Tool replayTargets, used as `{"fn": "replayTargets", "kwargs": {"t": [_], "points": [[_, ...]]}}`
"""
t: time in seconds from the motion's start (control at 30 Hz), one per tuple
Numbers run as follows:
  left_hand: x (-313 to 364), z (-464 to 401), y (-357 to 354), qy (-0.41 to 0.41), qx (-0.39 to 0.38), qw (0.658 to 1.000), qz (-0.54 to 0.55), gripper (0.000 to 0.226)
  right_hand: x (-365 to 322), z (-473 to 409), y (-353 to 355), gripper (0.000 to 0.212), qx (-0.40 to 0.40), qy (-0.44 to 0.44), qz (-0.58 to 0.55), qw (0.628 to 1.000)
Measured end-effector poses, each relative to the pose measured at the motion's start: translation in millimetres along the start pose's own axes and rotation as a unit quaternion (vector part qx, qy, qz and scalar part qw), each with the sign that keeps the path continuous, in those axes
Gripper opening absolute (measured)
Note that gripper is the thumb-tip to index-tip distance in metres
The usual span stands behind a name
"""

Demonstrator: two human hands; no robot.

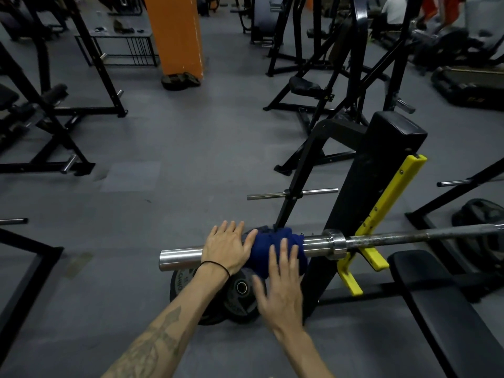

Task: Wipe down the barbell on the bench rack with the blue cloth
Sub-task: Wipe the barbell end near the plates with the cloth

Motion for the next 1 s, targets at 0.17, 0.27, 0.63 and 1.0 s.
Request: {"fn": "replayTargets", "kwargs": {"t": [0.17,0.27,0.63,1.0], "points": [[-3,-5,2,0.02,-0.017,0.999,0.032,0.074,26,-14,9,0.069,-0.008,0.107,0.079,0.991],[-3,-8,3,0.032,-0.016,0.999,0.042,0.073,19,-14,10,0.074,0.015,0.006,0.023,1.0],[-7,-22,9,0.016,0.038,0.997,0.062,0.067,6,-6,4,0.076,0.009,-0.025,-0.017,1.0],[13,6,-8,0.0,0.056,0.998,-0.021,0.092,10,-4,1,0.079,-0.018,0.037,-0.009,0.999]]}}
Point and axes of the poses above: each hand's wrist, its own z-axis away from the middle knuckle, its own y-axis out of the back of the hand, x = y × z, the point moved 3 cm from there along -z, towards the middle knuckle, and after that the axes turned 7 degrees about -y, right-handed, at the moved point
